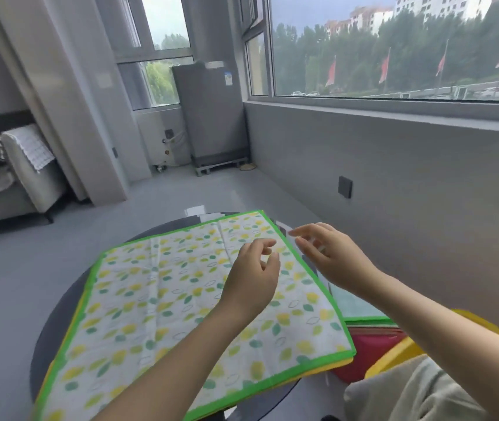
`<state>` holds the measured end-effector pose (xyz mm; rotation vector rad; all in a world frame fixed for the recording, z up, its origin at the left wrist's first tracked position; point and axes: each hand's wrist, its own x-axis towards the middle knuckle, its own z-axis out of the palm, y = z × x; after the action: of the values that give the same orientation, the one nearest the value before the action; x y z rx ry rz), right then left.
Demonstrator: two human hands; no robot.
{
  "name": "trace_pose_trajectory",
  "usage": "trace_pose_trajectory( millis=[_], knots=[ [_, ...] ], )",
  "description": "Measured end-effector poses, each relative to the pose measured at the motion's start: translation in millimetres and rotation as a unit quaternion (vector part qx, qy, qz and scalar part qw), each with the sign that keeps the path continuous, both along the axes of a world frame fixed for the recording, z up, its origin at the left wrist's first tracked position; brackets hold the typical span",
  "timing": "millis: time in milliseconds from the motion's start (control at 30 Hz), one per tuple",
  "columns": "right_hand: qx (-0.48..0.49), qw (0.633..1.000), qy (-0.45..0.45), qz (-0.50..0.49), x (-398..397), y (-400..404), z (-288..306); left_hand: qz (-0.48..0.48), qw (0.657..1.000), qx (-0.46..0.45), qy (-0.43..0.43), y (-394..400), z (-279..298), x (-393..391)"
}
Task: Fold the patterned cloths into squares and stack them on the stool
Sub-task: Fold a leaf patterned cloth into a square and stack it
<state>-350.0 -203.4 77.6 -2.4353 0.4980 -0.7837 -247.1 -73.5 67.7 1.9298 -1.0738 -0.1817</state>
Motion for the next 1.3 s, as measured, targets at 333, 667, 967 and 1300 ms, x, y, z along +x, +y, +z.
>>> trace_pose_trajectory(
  millis=[333, 667, 967, 1300],
  knots=[
    [-0.010, 0.984, 0.100, 0.150, 35, 79, -64, 0.022, 0.992, 0.126, 0.020, 134, -50, 32],
    [-0.065, 0.953, 0.158, 0.248, 24, 100, -100, -0.068, 0.976, 0.206, 0.005, 176, -86, 22],
    [-0.040, 0.939, 0.187, 0.286, 17, 102, -99, -0.055, 0.986, 0.153, 0.024, 183, -85, 25],
    [0.005, 0.941, 0.197, 0.275, 19, 104, -94, -0.035, 0.984, 0.167, 0.040, 182, -82, 23]
  ],
)
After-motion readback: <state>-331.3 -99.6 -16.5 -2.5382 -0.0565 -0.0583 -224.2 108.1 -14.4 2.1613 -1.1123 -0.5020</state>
